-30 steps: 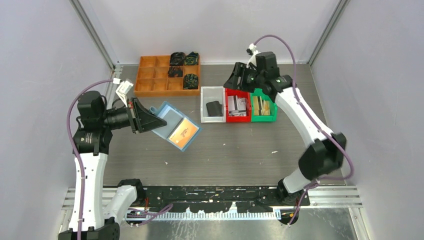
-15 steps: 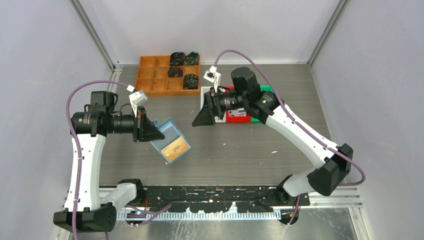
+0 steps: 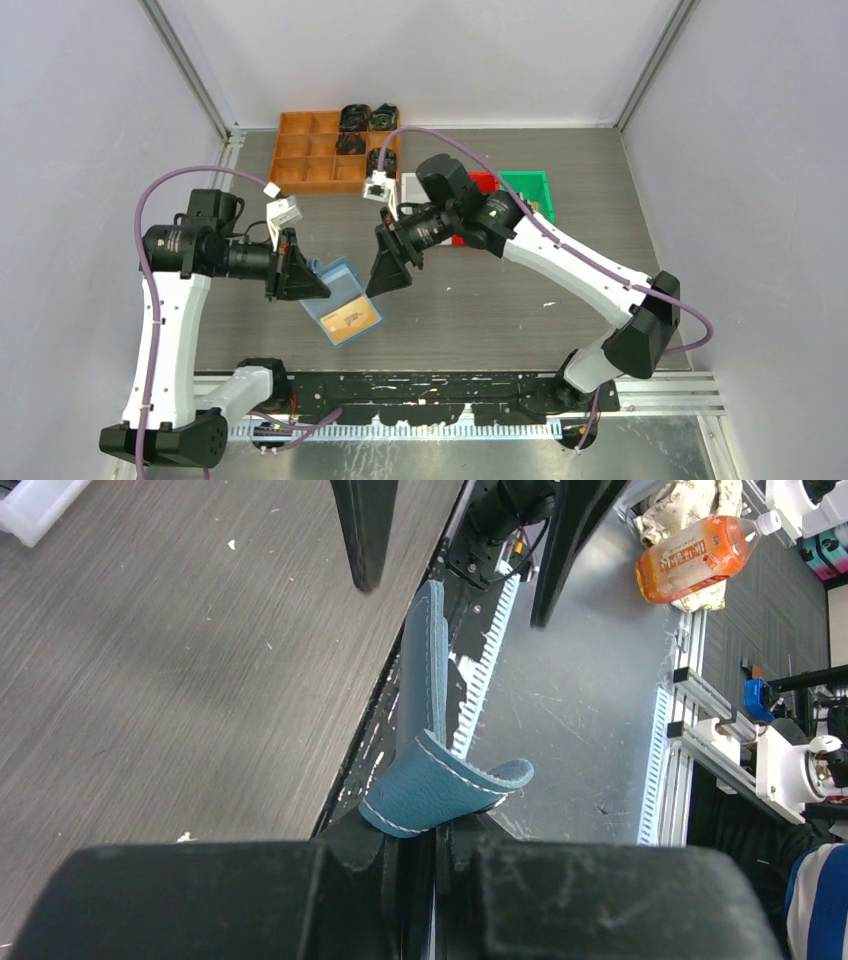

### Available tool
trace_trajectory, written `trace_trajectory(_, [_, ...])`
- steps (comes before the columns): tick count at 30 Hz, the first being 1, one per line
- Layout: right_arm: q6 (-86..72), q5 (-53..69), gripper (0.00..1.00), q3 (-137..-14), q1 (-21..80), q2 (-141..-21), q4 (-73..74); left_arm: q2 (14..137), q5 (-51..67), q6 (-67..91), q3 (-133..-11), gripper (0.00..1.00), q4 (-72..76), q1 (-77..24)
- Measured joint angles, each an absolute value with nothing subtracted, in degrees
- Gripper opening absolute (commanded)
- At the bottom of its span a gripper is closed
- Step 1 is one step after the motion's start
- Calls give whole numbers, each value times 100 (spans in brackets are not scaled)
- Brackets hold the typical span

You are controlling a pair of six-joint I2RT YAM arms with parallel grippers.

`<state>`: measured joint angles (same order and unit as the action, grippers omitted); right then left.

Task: Take the credit cards out of the card holder
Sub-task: Remove the credit card from the card holder.

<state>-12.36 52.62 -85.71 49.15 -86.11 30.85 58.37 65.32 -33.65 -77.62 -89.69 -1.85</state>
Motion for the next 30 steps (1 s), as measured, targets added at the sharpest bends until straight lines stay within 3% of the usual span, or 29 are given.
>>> trace_trajectory(8, [-1234,5009,65,-8665,5391,-8976,2821,5837,6598,-3264,-7924,0,-8967,-342])
trace_trajectory(10, [-1234,5002,59,-8726,5446,-9094,2751,5837,6606,-3205,-7937,0,-8967,-390])
trace_trajectory(12, [-1234,5019,48,-8792,5496,-9192,2718,5837,6604,-3186,-7937,0,-8971,-427])
trace_trajectory(14, [-1253,5089,24,-8853,5518,-9258,2665,5837,6604,-3170,-7937,0,-8971,-454])
trace_trajectory(17, [-1310,5308,3,-8884,5544,-9273,2561,5848,6567,-3146,-7940,0,-8949,-451])
trace_trajectory(19, [-1337,5430,1,-8884,5561,-9262,2543,5863,6558,-3076,-7942,9,-8971,-447])
trace_trajectory(21, [-1374,5496,1,-8871,5559,-9262,2499,5854,6554,-2993,-7948,32,-8936,-449])
trace_trajectory(23, [-1511,5516,1,-8818,5548,-9260,2368,5830,6506,-2853,-7948,45,-8803,-449])
trace_trajectory(26, [-1964,5387,1,-8580,5463,-9220,1789,5677,6379,-2449,-7896,52,-8355,-454])
trace_trajectory(30, [-3057,5140,1,-7806,5196,-8956,425,5221,6178,-1671,-7555,53,-7360,-454])
